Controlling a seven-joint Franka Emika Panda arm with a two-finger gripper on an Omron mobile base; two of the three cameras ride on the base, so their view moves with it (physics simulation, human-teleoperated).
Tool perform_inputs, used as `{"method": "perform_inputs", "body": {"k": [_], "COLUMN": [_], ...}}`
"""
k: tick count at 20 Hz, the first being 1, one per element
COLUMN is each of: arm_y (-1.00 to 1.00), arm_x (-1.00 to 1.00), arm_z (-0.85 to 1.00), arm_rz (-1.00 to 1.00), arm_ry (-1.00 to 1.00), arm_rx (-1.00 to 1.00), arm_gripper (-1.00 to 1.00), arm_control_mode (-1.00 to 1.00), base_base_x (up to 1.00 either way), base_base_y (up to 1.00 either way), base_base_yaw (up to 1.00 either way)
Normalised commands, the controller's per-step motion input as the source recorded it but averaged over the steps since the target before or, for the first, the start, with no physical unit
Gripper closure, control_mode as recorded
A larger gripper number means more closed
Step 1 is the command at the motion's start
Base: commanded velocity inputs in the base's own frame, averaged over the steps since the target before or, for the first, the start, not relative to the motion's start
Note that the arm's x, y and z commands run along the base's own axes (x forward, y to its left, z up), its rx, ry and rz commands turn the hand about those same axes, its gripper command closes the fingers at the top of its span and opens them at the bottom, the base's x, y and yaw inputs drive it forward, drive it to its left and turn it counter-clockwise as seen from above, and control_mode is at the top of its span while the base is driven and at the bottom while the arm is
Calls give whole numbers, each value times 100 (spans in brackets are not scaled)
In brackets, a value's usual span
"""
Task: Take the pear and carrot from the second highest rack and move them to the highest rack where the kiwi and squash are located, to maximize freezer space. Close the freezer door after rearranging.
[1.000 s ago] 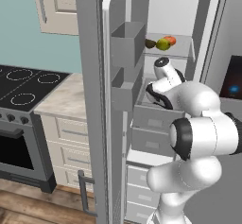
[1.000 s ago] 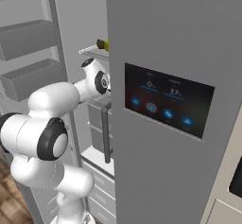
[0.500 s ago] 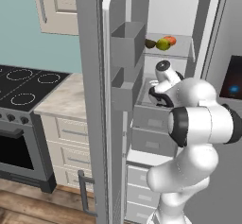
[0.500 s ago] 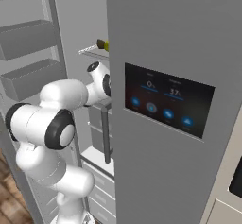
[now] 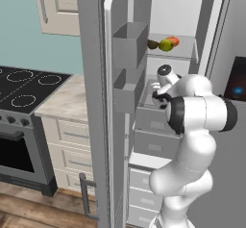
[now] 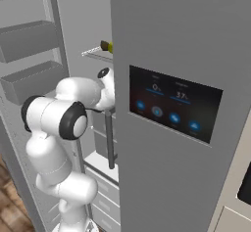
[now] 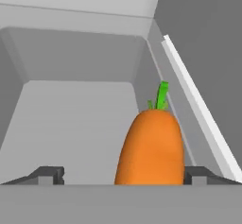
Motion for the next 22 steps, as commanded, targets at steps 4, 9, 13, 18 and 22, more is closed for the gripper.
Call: {"method": "perform_inputs", "body": {"k": [4, 9, 13, 18, 22], "arm_y": [-15, -24, -23, -10, 1], "arm_x": [46, 11, 0, 0, -1], "arm_z": [-23, -48, -76, -83, -38], "arm_rz": [0, 0, 0, 0, 0], "arm_ry": [0, 0, -1, -5, -14], "arm_rx": [0, 1, 1, 2, 4], "arm_gripper": [-100, -100, -100, 100, 100], "arm_control_mode": [-100, -100, -100, -100, -100], "base_base_x": [0, 0, 0, 0, 0], "base_base_y": [0, 0, 0, 0, 0], "base_base_yaw": [0, 0, 0, 0, 0]}}
